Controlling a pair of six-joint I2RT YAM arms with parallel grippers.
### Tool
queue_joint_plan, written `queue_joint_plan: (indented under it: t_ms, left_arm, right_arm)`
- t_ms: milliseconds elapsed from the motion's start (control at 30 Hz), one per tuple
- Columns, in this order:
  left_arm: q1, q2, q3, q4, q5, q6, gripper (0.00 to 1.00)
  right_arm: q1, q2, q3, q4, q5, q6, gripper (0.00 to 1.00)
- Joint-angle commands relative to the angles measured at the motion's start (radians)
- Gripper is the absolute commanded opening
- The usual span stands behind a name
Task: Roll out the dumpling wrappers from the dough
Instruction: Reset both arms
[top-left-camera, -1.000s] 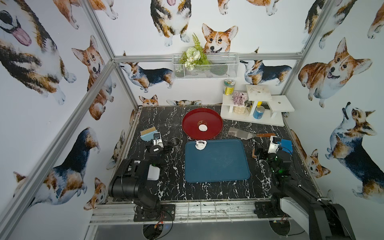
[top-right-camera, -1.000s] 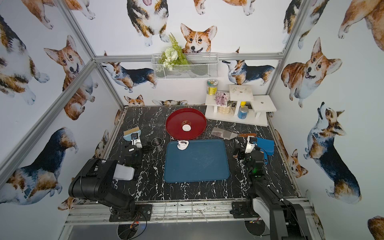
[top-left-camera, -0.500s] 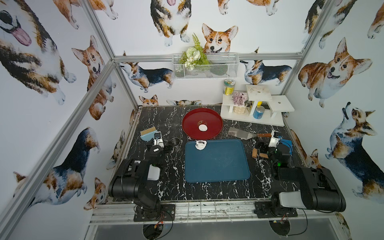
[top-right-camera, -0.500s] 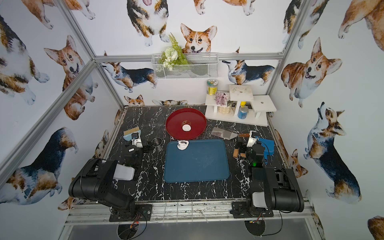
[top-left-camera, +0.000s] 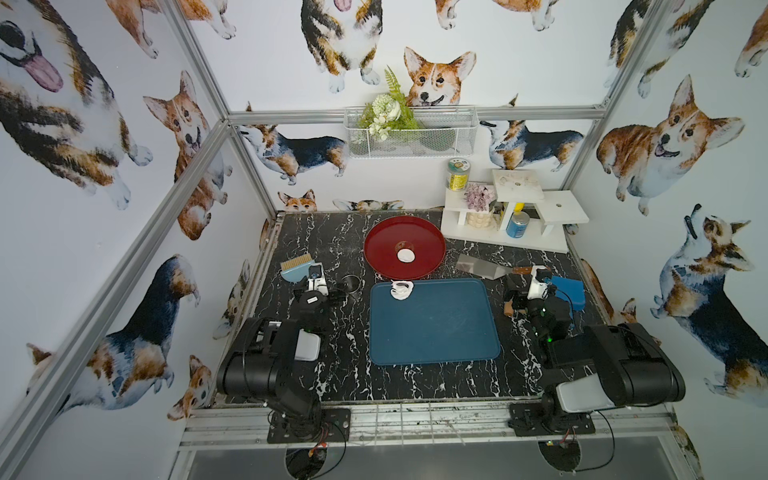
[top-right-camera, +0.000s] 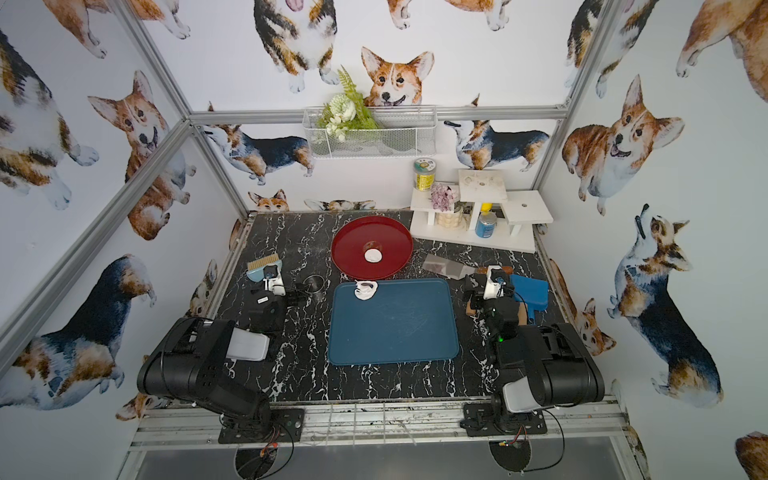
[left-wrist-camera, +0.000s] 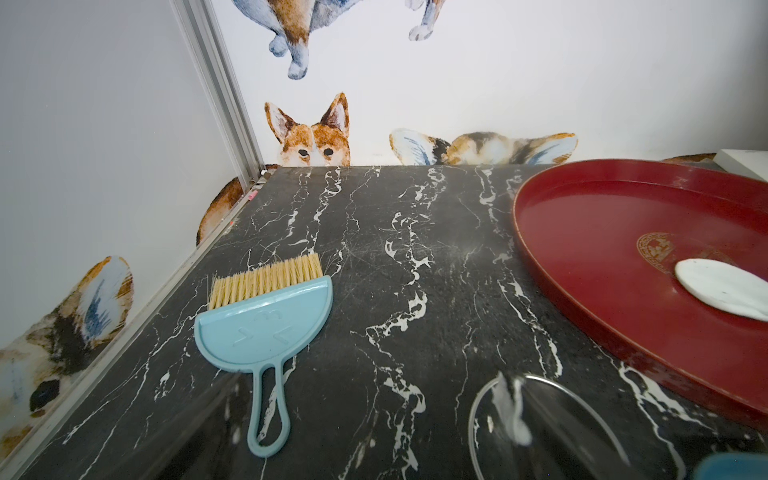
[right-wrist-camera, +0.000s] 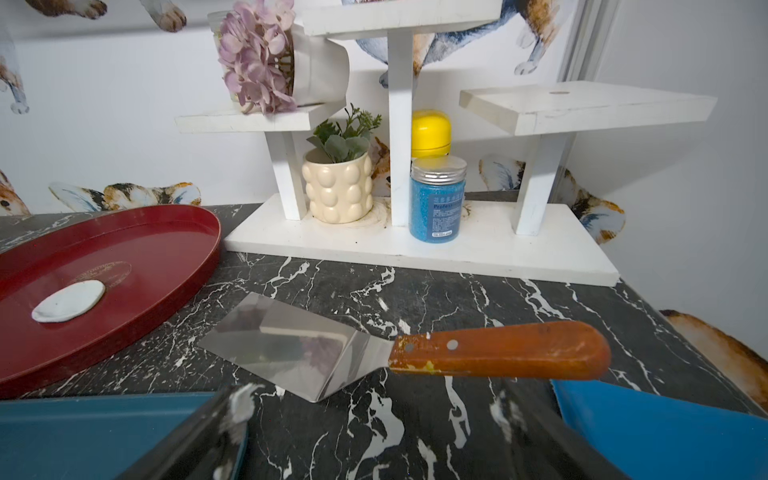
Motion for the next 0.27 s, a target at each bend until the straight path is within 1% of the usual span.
queue_joint_plan:
  t_ms: [0,133,233]
  left_arm:
    - [0.002,0.001,0.001,0.030,0.001,0.006,1.00]
    - [0.006,0.006,0.013,0.010,0.008,0.002,1.00]
    - [0.001,0.001,-0.002,0.035,0.005,0.010,1.00]
  right_arm:
    - [0.001,-0.002,0.005,0.003,0.017,-0.011,1.00]
    - [0.001,-0.001,0.005,0.007,0.017,-0.012,1.00]
    - [0.001,-0.001,0.004,0.007,0.017,-0.012,1.00]
